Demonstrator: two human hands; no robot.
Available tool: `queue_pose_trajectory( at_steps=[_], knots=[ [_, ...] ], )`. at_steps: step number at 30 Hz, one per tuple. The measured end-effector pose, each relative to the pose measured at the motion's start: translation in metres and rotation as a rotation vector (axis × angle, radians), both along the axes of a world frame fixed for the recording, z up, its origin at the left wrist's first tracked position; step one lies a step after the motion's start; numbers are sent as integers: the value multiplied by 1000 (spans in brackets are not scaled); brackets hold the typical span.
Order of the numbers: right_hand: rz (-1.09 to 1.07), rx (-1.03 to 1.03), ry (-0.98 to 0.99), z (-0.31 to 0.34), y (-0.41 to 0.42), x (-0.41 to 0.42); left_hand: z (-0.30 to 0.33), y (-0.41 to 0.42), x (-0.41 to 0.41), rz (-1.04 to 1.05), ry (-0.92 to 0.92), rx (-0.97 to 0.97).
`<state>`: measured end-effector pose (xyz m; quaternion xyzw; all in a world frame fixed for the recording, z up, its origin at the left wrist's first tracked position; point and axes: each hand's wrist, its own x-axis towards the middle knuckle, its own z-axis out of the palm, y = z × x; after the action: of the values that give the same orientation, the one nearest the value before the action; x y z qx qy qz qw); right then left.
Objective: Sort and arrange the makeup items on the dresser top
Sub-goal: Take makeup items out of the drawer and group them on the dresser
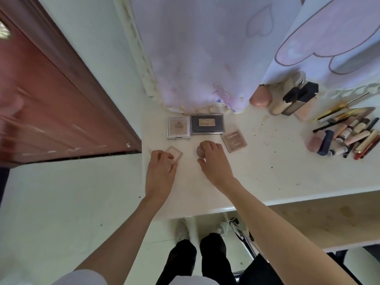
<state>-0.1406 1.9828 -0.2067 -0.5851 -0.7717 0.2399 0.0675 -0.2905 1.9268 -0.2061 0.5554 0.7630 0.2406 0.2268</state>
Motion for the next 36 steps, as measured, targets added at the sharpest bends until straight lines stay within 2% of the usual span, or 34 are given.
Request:
queue_pose_trajectory(
  at_steps=[9, 14, 19, 23, 30, 34, 36],
  knots=[
    [-105, 36, 97, -3, -2, -5, -28, 4, -17, -290, 264, 58],
    [8, -27, 1, -11, -16, 6, -34, -9, -24, -448, 358, -115],
    [6, -58, -33, -9, -34, 19, -24, -4, -20, -480, 346, -217],
    [-10, -54, -55, -4, -71, 42, -11, -20, -5, -475, 278, -137],
    [-254, 37, -51, -6, -146, 118, -6, -80, 75, -619, 264, 26],
    [-494, 41, -53, -21, -191, 179, -16, -110, 141, -844, 311, -10],
    [-701, 61, 36, -26, -213, 205, -23, -123, 173, -950, 350, -11]
  ],
)
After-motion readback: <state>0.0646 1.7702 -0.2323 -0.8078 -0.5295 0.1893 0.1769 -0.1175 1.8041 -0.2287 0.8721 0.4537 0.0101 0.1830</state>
